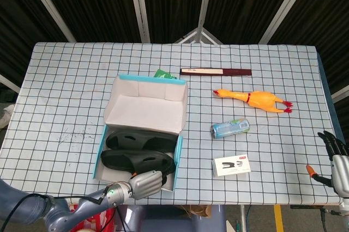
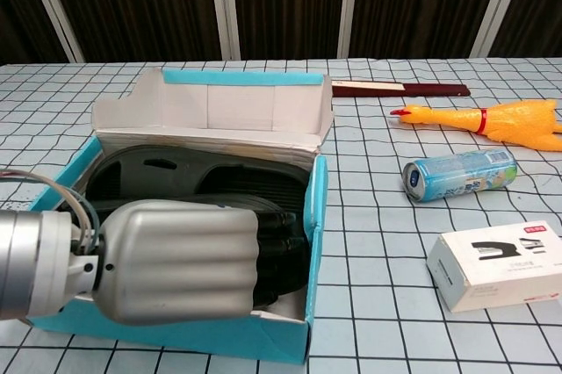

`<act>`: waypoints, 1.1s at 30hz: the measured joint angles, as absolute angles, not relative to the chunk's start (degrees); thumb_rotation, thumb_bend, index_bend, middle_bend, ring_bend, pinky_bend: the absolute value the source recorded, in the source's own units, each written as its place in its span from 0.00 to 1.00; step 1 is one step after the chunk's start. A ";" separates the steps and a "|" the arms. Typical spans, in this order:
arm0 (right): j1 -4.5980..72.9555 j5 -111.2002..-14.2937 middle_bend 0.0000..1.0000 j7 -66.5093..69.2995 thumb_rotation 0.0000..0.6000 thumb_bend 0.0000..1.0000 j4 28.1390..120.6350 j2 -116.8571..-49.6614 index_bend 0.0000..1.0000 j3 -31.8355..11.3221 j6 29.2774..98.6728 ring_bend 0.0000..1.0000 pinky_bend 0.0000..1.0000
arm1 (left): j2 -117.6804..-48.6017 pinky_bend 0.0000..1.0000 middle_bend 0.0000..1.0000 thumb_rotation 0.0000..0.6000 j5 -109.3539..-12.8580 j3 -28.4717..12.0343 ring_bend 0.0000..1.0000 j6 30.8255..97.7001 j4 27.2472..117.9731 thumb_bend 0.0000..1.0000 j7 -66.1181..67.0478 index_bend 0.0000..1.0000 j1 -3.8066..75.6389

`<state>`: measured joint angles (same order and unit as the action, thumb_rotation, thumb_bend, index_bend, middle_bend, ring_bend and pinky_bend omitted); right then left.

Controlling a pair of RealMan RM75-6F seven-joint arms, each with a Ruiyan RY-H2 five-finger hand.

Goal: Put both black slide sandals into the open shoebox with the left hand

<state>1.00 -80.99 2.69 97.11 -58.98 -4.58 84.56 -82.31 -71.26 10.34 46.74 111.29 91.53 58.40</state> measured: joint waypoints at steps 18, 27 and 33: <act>0.92 -80.60 0.12 2.50 1.00 0.25 97.34 -58.92 0.14 -4.71 84.50 0.17 0.19 | -81.52 0.12 0.02 1.00 -70.58 10.36 0.00 51.08 113.31 0.23 94.01 0.02 59.50; 1.08 -80.49 0.12 2.53 1.00 0.25 97.18 -59.00 0.14 -4.74 84.13 0.17 0.19 | -79.23 0.12 0.00 1.00 -69.04 10.81 0.00 53.88 117.45 0.12 96.96 0.00 59.84; 1.09 -80.45 0.12 2.39 1.00 0.25 97.25 -59.04 0.14 -4.78 84.16 0.17 0.19 | -76.43 0.12 0.00 1.00 -68.65 11.04 0.00 57.12 122.01 0.10 98.70 0.00 59.64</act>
<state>1.09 -80.45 2.39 97.25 -59.04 -4.78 84.16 -76.43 -68.65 11.04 57.12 122.01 98.70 59.64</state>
